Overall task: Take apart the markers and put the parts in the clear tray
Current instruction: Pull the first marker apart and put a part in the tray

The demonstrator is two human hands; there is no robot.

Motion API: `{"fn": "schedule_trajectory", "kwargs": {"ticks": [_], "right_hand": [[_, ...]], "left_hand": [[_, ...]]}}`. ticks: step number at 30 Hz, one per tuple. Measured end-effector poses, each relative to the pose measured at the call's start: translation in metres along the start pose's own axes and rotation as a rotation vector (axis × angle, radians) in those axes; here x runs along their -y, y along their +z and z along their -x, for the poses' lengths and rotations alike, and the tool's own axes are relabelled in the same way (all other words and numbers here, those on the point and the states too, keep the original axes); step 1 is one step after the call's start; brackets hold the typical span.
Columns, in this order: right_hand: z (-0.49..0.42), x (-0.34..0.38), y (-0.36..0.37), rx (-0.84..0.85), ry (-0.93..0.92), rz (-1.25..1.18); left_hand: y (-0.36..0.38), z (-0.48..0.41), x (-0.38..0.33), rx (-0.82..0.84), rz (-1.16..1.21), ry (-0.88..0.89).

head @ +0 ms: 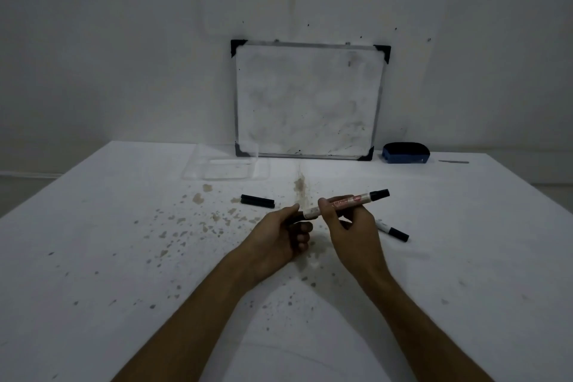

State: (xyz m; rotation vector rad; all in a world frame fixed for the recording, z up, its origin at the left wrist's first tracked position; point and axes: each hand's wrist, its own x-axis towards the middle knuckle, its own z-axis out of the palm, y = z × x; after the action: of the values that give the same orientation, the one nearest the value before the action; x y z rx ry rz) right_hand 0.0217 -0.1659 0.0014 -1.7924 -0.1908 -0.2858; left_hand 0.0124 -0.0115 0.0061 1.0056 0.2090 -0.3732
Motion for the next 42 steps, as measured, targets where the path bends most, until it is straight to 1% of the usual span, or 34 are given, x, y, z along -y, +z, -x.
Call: {"fn": "schedule_trajectory", "kwargs": {"ticks": [4, 8, 10, 11, 15, 17, 19, 23, 26, 28, 31, 33, 38, 41, 42], "right_hand": [[-0.008, 0.000, -0.008, 0.001, 0.062, -0.065], [-0.017, -0.005, -0.020, -0.002, 0.137, -0.128], [-0.020, -0.009, -0.026, 0.023, 0.149, -0.083], [-0.018, -0.011, -0.027, 0.044, 0.138, -0.021], [-0.011, -0.019, -0.030, 0.149, -0.008, 0.413], [-0.010, -0.024, -0.028, 0.194, -0.061, 0.558], [-0.010, -0.028, -0.024, 0.214, -0.093, 0.682], [-0.005, -0.029, -0.017, 0.279, -0.133, 0.851], [-0.002, -0.033, -0.015, 0.234, -0.165, 0.863], [0.001, -0.030, -0.015, 0.185, -0.217, 0.827], [0.005, -0.017, -0.014, 0.183, -0.300, 0.584], [0.006, -0.009, -0.009, 0.190, -0.347, 0.485], [0.005, -0.010, -0.002, 0.147, -0.408, 0.446], [0.000, -0.009, -0.001, 0.177, -0.431, 0.499], [-0.003, -0.006, 0.001, 0.195, -0.436, 0.533]], "left_hand": [[-0.002, 0.000, 0.003, -0.014, -0.087, 0.051], [-0.008, 0.002, 0.002, -0.021, -0.134, 0.168], [-0.013, 0.002, -0.001, -0.065, -0.242, 0.259], [-0.016, 0.002, -0.003, -0.090, -0.314, 0.312], [-0.023, 0.004, -0.009, -0.209, -0.519, 0.507], [-0.026, 0.006, -0.011, -0.272, -0.584, 0.578], [-0.029, 0.006, -0.011, -0.295, -0.652, 0.624], [-0.033, 0.007, -0.004, -0.310, -0.774, 0.636], [-0.029, 0.012, 0.000, -0.325, -0.841, 0.634], [-0.026, 0.016, 0.000, -0.364, -0.865, 0.634], [-0.027, 0.016, -0.003, -0.418, -0.929, 0.660], [-0.027, 0.017, -0.006, -0.426, -0.949, 0.655], [-0.025, 0.024, -0.008, -0.355, -0.891, 0.571], [-0.026, 0.029, -0.023, -0.320, -0.949, 0.487], [-0.032, 0.029, -0.033, -0.334, -0.987, 0.449]]}}
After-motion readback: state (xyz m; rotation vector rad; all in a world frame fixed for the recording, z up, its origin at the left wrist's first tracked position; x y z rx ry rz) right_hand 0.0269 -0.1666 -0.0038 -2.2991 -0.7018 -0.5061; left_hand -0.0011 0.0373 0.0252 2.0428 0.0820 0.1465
